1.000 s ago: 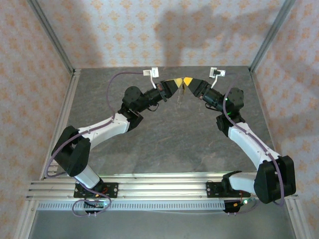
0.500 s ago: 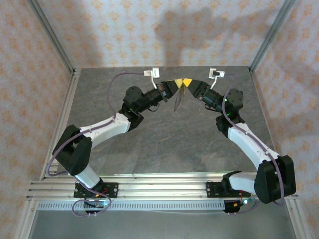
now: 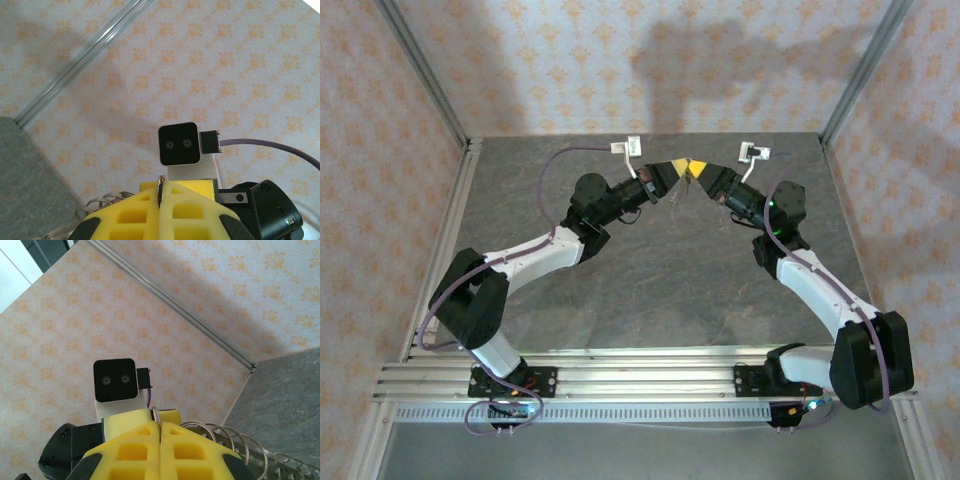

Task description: Put the keys on the keyring

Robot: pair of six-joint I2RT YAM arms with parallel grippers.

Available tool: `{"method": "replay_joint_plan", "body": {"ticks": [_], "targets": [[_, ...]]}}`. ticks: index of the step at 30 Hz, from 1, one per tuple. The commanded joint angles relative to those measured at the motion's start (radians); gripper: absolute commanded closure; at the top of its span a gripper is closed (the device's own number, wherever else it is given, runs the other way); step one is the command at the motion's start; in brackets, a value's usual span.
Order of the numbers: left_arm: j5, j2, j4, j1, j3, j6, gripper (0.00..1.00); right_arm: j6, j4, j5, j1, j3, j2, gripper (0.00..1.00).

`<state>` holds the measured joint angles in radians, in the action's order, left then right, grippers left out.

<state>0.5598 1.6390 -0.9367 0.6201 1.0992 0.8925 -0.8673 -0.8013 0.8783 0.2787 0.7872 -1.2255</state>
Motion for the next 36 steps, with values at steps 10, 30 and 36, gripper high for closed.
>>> {"method": "replay_joint_plan", "body": {"ticks": [10, 30, 36], "targets": [[0.0, 0.003, 0.002, 0.012, 0.059, -0.016, 1.0, 0.013, -0.017, 0.027, 0.01, 0.037, 0.021, 0.94], [-0.014, -0.011, 0.141, 0.012, 0.093, -0.053, 0.97, 0.034, 0.011, 0.016, 0.011, 0.037, 0.014, 1.0], [-0.021, -0.049, 0.201, -0.002, 0.085, -0.082, 0.8, 0.049, 0.043, 0.029, 0.009, 0.045, 0.015, 1.0]]}}
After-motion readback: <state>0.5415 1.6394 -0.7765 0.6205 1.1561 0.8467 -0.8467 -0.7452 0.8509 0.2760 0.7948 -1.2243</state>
